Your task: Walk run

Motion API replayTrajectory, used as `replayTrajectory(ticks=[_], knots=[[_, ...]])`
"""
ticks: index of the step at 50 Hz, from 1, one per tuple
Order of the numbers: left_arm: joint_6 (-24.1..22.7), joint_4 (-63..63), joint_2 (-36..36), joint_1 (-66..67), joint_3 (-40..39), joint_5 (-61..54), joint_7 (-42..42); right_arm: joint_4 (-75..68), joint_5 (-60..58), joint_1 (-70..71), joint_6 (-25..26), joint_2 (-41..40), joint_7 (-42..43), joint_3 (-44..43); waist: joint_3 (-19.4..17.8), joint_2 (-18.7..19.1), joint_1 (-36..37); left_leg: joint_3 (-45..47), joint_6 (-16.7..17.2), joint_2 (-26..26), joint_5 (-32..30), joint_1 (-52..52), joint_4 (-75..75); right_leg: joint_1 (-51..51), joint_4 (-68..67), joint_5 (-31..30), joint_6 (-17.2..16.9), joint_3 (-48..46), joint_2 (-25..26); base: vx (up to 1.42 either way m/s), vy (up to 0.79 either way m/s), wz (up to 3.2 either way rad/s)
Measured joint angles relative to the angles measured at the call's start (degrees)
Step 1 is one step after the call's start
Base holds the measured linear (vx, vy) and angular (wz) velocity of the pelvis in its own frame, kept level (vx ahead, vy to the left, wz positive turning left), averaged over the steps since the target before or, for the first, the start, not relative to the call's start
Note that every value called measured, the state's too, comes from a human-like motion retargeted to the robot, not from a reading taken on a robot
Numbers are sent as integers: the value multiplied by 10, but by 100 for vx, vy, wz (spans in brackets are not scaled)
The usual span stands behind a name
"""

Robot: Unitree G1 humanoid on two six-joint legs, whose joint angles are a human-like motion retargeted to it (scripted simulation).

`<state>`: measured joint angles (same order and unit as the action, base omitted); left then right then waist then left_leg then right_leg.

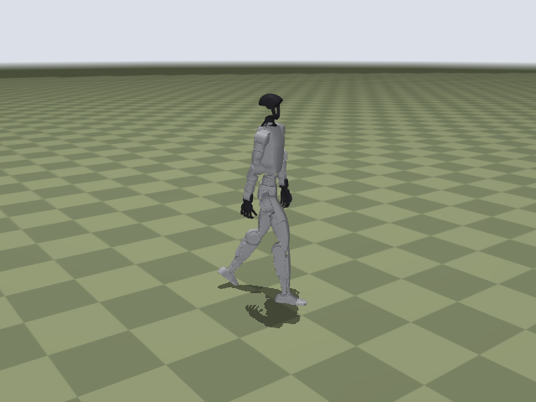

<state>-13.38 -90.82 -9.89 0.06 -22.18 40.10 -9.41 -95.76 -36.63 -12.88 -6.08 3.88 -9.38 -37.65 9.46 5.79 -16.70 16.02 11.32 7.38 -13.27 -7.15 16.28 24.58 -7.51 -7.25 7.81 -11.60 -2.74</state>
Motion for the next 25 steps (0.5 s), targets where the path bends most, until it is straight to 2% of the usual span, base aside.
replayTrajectory(ticks=[2,5,9,12,15,19,20,22,23,25], knots=[[-5,-19,13,39,3,-13,16,10,5,18,-6,5,3,0,-3,-15,-1,-29,14,1,-92,37,116,-32,-2,23,21,5,1,99,-71,-58],[-6,-56,16,78,4,-26,32,46,23,49,-16,8,10,21,-6,-51,20,-51,-18,-29,-167,112,293,-77,17,40,46,53,21,66,-50,-122],[23,-66,30,124,-16,12,37,95,37,97,-32,24,36,48,-8,-71,48,-59,-29,-35,-55,216,380,-117,34,53,48,87,37,72,-44,-119],[29,-66,33,157,-25,19,25,127,33,130,-45,35,52,72,-14,-99,94,-44,-63,-38,23,293,369,-146,44,57,60,138,56,68,-39,-203],[38,-66,28,178,-32,25,8,155,30,157,-60,44,50,92,-21,-106,122,-11,-105,-2,73,345,274,-178,50,68,67,160,78,72,-34,-152],[50,-66,26,186,-62,45,8,183,9,180,-66,56,37,101,-27,-102,154,4,-143,-13,74,373,50,-213,44,88,72,208,106,72,-16,-130],[50,-66,26,186,-70,47,9,187,2,184,-67,59,36,101,-28,-99,161,9,-147,-17,83,376,-3,-224,42,93,72,215,111,75,-7,-115],[46,-66,22,182,-82,48,8,187,-7,186,-67,62,39,99,-32,-98,170,-43,-150,-52,109,391,-87,-248,41,102,72,225,115,86,-8,-98],[42,-66,19,181,-88,48,8,184,-8,184,-66,62,41,98,-33,-101,174,-78,-138,-69,119,396,-122,-261,39,105,72,227,114,87,-9,-82],[36,-66,10,178,-96,47,9,173,-7,174,-62,58,44,96,-35,-109,178,-81,-113,-75,138,400,-153,-284,29,108,72,230,112,98,-10,-66]])
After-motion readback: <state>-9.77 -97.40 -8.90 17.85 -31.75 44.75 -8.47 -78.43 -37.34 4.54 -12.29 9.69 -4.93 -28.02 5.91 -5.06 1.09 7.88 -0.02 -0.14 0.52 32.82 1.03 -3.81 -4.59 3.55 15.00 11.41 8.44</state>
